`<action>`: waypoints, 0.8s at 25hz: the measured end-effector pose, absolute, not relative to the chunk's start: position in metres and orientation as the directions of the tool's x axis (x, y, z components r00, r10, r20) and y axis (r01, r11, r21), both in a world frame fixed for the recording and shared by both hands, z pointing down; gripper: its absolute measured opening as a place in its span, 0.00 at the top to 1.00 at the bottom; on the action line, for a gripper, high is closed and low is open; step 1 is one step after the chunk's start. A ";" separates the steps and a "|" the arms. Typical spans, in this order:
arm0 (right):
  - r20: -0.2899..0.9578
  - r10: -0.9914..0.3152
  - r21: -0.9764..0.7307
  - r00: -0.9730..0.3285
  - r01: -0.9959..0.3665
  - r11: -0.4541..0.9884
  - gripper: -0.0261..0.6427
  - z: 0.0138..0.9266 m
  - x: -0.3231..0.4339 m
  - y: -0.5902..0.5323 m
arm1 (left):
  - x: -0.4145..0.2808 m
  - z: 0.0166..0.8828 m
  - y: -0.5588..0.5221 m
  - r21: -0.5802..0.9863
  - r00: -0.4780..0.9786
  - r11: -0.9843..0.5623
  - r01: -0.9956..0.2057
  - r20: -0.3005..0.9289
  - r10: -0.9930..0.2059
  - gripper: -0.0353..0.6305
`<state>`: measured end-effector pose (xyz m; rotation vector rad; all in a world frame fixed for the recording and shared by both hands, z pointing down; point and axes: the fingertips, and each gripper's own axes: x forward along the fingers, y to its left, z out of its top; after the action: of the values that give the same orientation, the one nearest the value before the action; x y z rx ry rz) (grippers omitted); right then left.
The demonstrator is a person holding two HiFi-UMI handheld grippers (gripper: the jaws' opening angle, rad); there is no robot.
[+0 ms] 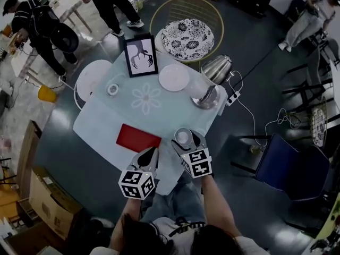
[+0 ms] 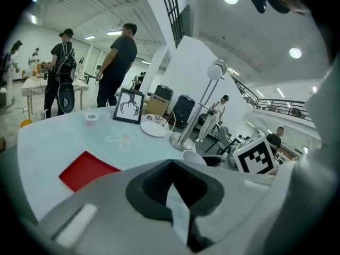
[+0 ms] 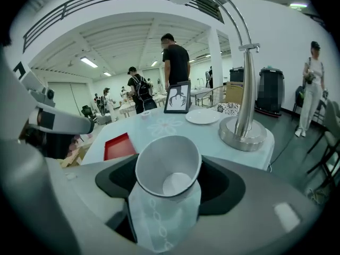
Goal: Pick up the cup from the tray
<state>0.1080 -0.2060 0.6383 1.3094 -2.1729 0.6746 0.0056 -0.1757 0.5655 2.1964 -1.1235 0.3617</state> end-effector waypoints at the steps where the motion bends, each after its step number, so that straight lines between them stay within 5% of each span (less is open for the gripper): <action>1: 0.649 -0.646 -0.153 -0.402 -0.900 0.407 0.42 0.641 0.111 -0.206 | 0.008 0.567 -0.175 0.413 0.597 -0.432 -0.801 0.505 -0.624 0.95; 12: 0.641 -0.654 -0.170 -0.401 -0.906 0.388 0.42 0.655 0.120 -0.206 | -0.002 0.570 -0.192 0.494 0.538 -0.288 -0.820 0.498 -0.679 0.95; 20: 0.572 -0.698 -0.237 -0.431 -0.902 0.362 0.23 0.634 0.119 -0.218 | -0.010 0.571 -0.193 0.479 0.508 -0.263 -0.837 0.502 -0.700 0.95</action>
<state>0.1193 -0.2182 0.6344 1.3993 -2.2550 0.7473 -0.0098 -0.1929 0.5715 2.0319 -1.2541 0.2439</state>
